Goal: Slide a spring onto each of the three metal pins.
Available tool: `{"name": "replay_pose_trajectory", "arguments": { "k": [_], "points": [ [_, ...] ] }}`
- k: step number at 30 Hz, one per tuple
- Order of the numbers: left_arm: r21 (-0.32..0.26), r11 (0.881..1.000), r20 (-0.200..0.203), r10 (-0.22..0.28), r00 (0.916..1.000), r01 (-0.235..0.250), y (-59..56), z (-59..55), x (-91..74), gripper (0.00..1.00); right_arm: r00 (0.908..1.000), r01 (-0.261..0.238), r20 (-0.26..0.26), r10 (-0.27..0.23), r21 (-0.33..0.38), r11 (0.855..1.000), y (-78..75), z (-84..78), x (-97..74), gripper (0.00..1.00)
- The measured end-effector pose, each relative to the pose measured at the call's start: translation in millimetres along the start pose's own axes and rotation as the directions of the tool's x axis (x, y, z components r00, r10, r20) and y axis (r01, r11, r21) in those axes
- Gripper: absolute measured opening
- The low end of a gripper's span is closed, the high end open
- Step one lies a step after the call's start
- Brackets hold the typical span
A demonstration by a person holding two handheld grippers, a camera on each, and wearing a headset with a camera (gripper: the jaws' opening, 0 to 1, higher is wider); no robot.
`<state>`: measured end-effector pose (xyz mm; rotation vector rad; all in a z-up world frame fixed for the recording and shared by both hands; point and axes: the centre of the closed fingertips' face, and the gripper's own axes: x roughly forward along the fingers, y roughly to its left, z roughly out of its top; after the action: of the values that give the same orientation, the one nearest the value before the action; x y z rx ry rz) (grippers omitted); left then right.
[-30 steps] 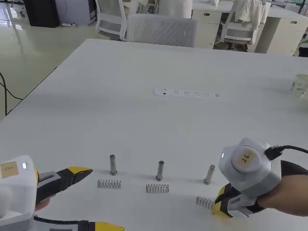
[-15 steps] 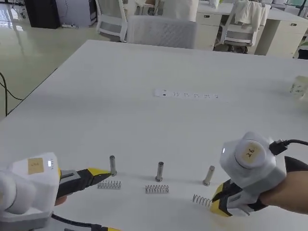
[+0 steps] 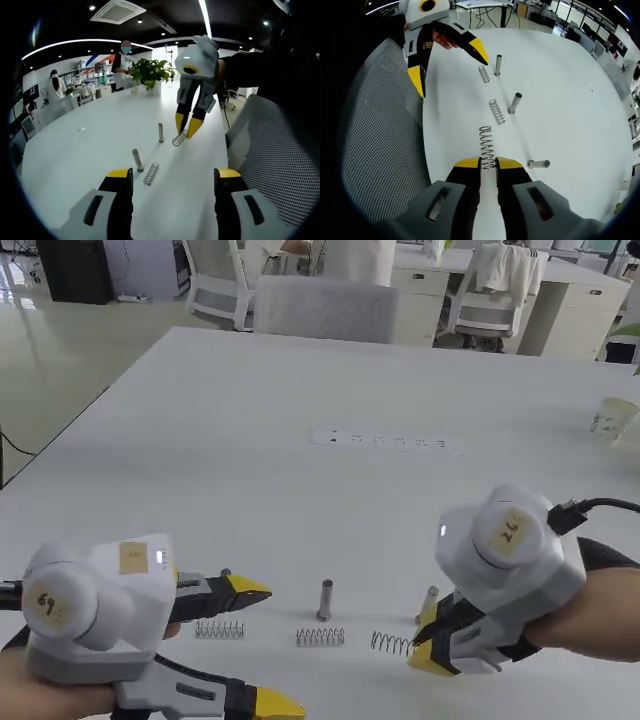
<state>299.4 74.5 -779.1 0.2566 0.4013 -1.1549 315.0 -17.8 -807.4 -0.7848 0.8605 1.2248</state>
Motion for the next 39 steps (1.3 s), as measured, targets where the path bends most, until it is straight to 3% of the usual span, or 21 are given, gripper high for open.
{"name": "replay_pose_trajectory", "arguments": {
  "k": [13,26,39],
  "points": [
    [0.028,0.997,0.019,-0.068,0.9975,0.068,-2.9,16.4,20.9,0.47,0.9995,-0.027,0.012,0.028,-0.070,0.997,10.1,22.4,-2.9,0.13],
    [0.069,0.992,0.016,-0.105,0.9943,0.104,-11.5,21.0,30.5,0.35,0.9981,-0.049,0.031,0.054,-0.140,0.989,18.3,44.6,-2.6,0.13],
    [0.119,0.985,0.013,-0.126,0.9920,0.123,-19.0,21.3,33.7,0.14,0.9972,-0.065,0.026,0.071,-0.178,0.982,25.2,45.9,-3.2,0.13]
  ]
}}
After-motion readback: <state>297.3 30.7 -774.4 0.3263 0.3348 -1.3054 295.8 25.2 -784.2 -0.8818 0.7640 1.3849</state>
